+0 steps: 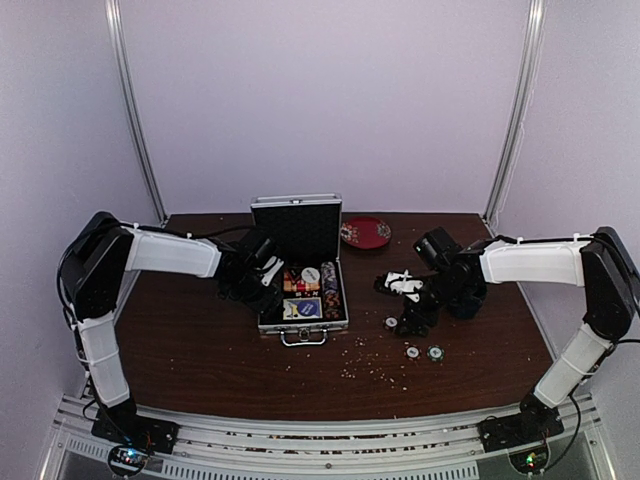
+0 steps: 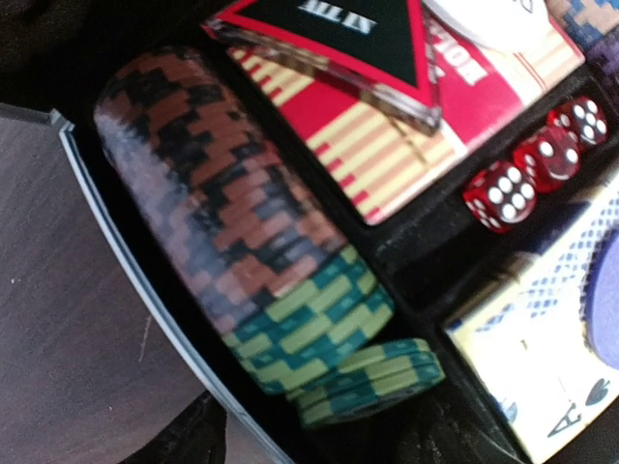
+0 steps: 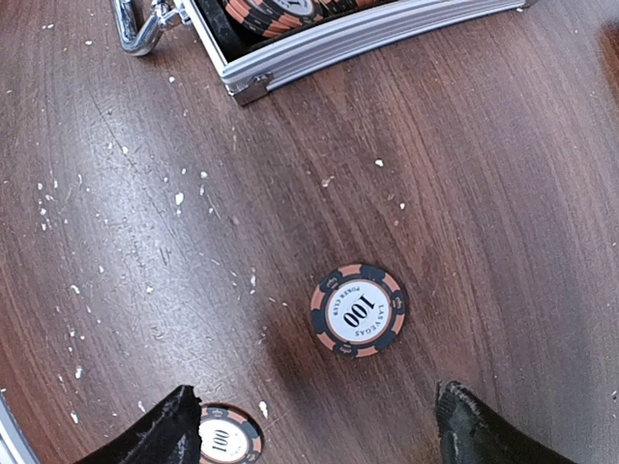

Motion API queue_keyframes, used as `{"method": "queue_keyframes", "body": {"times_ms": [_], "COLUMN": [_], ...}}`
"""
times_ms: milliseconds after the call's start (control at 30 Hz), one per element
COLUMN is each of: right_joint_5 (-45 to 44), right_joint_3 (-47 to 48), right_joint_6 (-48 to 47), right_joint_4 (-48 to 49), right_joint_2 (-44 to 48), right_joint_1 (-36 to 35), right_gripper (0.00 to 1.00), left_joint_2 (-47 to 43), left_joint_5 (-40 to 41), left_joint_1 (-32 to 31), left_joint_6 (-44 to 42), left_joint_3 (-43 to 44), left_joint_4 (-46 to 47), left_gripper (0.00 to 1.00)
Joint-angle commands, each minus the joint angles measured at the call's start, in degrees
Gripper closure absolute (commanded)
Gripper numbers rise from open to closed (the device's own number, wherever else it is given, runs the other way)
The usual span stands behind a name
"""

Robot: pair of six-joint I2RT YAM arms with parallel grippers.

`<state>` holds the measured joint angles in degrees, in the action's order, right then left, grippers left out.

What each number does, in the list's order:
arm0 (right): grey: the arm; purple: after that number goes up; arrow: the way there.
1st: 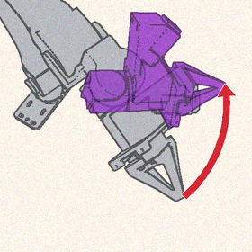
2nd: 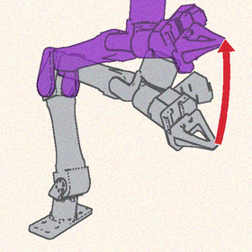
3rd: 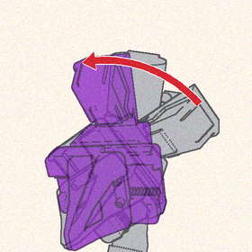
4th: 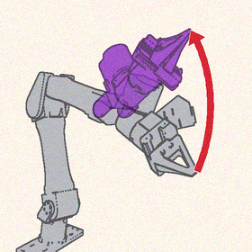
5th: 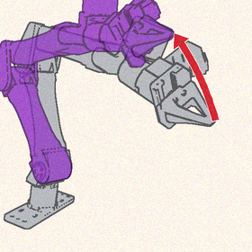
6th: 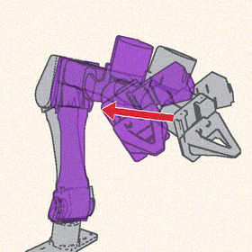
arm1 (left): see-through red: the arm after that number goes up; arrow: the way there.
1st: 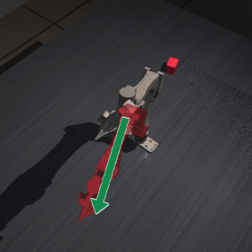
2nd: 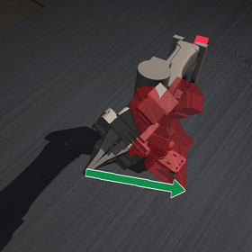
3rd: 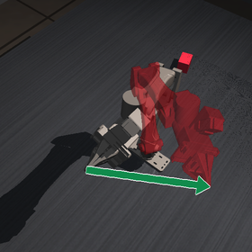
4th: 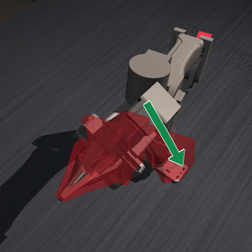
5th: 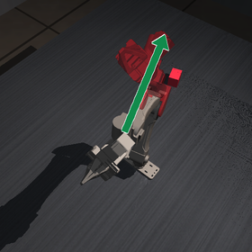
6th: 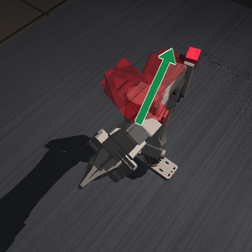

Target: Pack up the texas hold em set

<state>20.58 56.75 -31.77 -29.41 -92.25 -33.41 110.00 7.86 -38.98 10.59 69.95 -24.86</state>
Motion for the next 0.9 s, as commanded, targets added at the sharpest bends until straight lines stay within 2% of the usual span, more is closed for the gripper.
{"method": "queue_keyframes", "body": {"times_ms": [0,433,867], "right_joint_5": [-0.4,-0.3,0.4], "right_joint_3": [1.2,1.5,2.4], "right_joint_6": [-0.6,-0.8,-0.5], "right_joint_4": [-0.9,-1.4,-2.5], "right_joint_2": [-1.2,-1.7,-1.6], "right_joint_1": [-0.3,-0.3,-0.3], "right_gripper": [0.16,0.16,0.16], "left_joint_2": [0.7,-0.6,-8.7], "left_joint_5": [-1.3,-3.7,-3.9], "left_joint_1": [2.0,2.7,2.7], "left_joint_6": [-0.1,-0.1,-1.3], "left_joint_3": [2.0,2.2,2.8], "left_joint_4": [2.3,0.7,-9.1], "left_gripper": [0.31,0.33,0.34]}}
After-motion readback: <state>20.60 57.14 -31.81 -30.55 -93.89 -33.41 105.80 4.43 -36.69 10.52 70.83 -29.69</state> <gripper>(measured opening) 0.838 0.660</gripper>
